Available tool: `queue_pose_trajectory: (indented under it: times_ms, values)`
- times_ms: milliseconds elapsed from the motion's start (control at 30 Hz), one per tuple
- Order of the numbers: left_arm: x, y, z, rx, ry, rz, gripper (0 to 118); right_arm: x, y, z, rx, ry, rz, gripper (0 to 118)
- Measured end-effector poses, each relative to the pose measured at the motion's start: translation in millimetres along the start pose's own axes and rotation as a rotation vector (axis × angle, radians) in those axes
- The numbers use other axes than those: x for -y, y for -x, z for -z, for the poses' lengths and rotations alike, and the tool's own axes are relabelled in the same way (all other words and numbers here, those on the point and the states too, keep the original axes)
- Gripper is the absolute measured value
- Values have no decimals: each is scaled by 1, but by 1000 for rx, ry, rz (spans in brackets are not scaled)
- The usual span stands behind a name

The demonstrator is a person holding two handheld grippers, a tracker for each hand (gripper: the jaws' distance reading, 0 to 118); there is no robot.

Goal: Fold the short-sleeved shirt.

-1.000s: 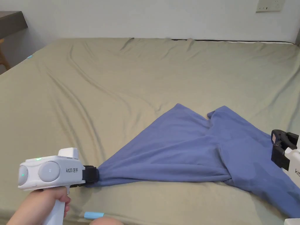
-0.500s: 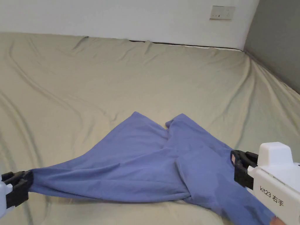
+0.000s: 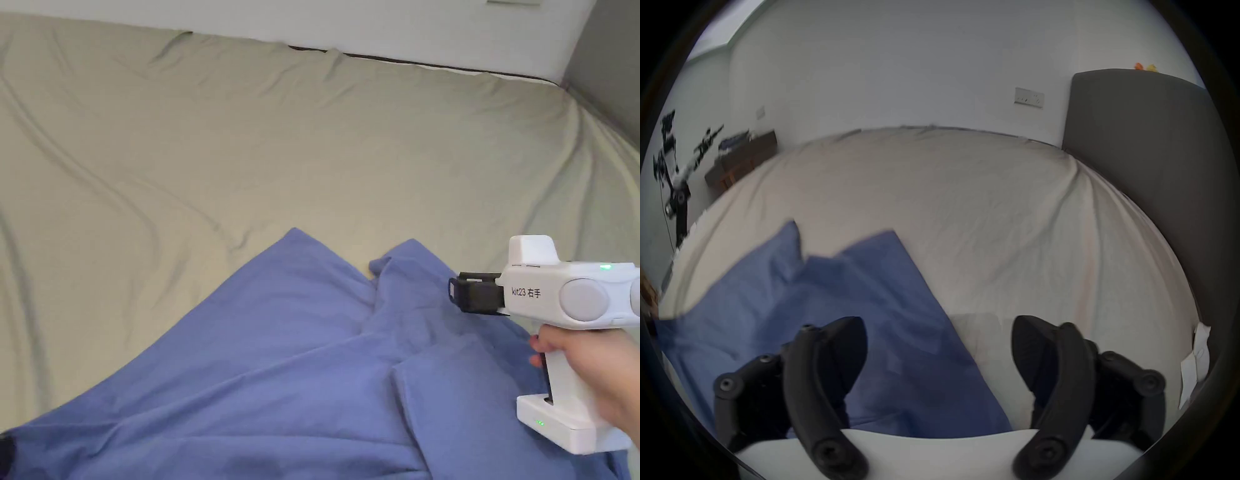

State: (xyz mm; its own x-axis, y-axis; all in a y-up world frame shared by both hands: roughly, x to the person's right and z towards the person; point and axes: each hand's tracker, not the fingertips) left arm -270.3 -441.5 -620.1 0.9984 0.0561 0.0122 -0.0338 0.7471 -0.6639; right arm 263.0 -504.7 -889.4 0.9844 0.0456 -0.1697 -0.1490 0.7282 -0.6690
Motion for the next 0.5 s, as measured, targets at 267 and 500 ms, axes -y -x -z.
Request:
queue_pose_trajectory:
  times_ms: [267, 500]
  values:
    - [0, 1, 0, 18, 1, -13, 5, 31, -15, -15, -43, 56, 75, 2]
    - [-10, 6, -23, -16, -68, -24, 5, 26, 5, -69, -16, -62, 36, 1]
